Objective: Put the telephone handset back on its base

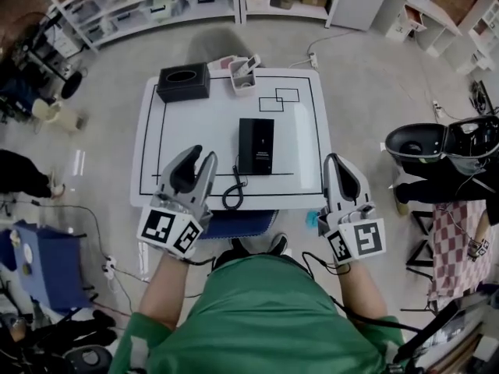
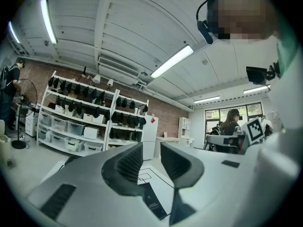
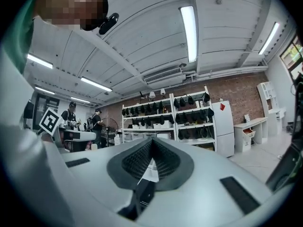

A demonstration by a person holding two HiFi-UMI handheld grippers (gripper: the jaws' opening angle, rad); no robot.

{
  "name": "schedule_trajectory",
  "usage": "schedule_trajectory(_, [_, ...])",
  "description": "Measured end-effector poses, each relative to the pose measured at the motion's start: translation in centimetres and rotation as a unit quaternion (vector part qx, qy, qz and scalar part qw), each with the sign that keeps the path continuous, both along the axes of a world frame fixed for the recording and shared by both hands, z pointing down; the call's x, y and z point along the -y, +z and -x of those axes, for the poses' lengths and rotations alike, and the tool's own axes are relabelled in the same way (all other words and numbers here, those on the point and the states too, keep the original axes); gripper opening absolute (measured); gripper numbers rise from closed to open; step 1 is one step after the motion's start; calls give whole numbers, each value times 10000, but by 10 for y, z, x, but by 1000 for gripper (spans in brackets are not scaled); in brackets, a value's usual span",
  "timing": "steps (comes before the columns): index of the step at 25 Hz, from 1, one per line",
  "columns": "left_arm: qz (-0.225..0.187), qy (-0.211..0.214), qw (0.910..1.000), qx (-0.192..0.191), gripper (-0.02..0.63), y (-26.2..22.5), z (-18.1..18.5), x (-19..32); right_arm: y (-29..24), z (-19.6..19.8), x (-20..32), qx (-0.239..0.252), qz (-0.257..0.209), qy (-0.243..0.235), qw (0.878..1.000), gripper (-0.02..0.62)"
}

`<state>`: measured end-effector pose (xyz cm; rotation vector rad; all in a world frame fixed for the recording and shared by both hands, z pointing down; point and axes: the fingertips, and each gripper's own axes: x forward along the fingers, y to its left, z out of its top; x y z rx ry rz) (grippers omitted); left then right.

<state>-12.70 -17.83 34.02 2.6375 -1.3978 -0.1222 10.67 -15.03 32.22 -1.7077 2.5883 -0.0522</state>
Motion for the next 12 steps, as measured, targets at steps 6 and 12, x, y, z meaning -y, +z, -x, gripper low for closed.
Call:
schedule_trajectory(6, [-10,-21,9999,130,127,0,-10,-2,2,-3,2,-45,3,-124,9999,15])
schedule_trajectory(12, [21,-39,9999,161,127,3,-13,1,4,-4,6,-46,18,-196,9998,15])
